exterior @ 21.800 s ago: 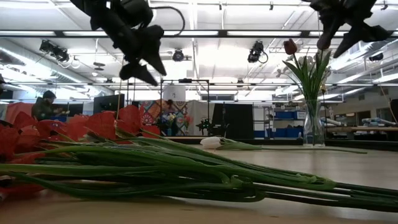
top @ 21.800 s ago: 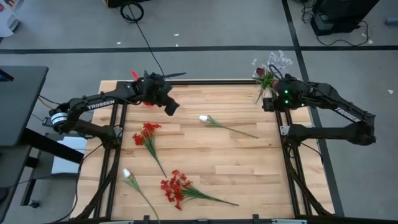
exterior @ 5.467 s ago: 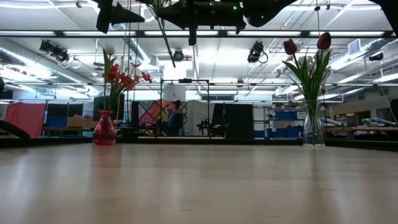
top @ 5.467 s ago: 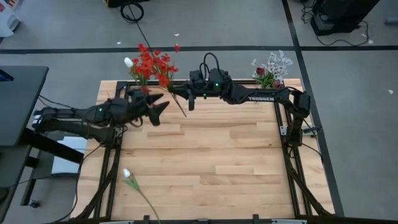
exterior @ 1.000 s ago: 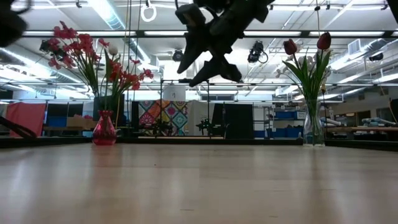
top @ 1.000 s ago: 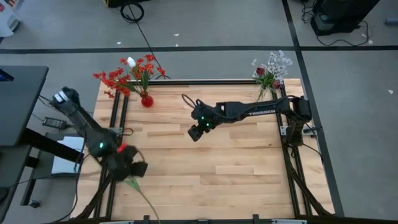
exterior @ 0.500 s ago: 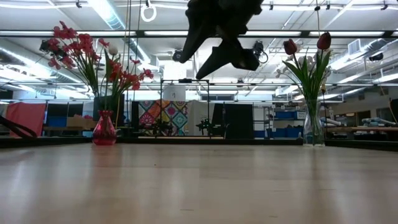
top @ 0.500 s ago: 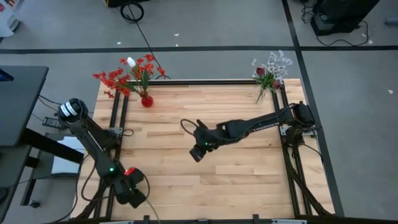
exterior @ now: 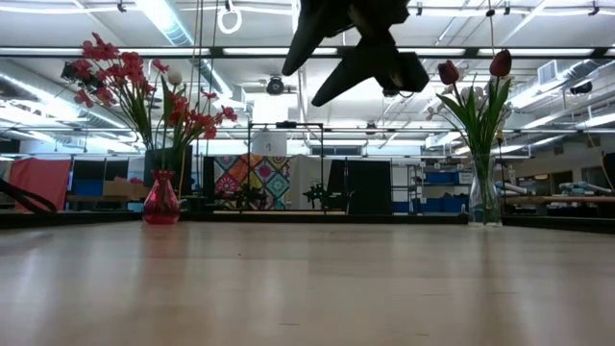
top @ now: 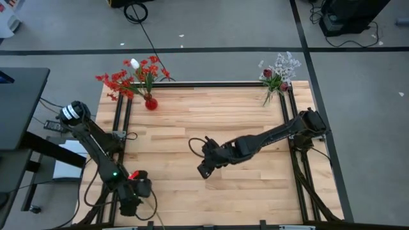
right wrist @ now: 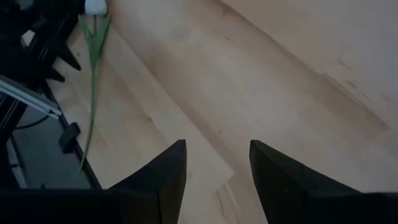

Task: Sort flowers into vase by color
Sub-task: Put the white flower into the red vase

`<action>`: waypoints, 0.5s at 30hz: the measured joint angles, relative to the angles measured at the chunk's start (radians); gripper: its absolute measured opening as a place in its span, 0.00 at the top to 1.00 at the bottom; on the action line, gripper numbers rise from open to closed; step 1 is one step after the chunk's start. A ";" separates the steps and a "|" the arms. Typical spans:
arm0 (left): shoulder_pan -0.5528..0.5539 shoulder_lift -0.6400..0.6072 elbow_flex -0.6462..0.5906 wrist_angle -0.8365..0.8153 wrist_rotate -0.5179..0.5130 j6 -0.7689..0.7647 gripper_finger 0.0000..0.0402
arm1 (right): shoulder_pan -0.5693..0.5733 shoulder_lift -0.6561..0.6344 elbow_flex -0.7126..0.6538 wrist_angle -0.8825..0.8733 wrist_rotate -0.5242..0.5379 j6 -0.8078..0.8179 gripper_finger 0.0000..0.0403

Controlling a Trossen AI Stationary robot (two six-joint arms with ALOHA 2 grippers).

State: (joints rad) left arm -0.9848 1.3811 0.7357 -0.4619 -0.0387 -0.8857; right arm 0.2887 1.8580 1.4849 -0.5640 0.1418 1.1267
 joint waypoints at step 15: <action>0.000 0.090 0.000 -0.051 -0.011 0.496 0.62 | 0.102 0.000 0.000 0.000 0.088 0.047 0.55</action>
State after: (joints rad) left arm -0.9852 1.4713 0.7357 -0.5134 -0.0496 -0.3900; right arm 0.3904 1.8580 1.4849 -0.5644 0.2295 1.1734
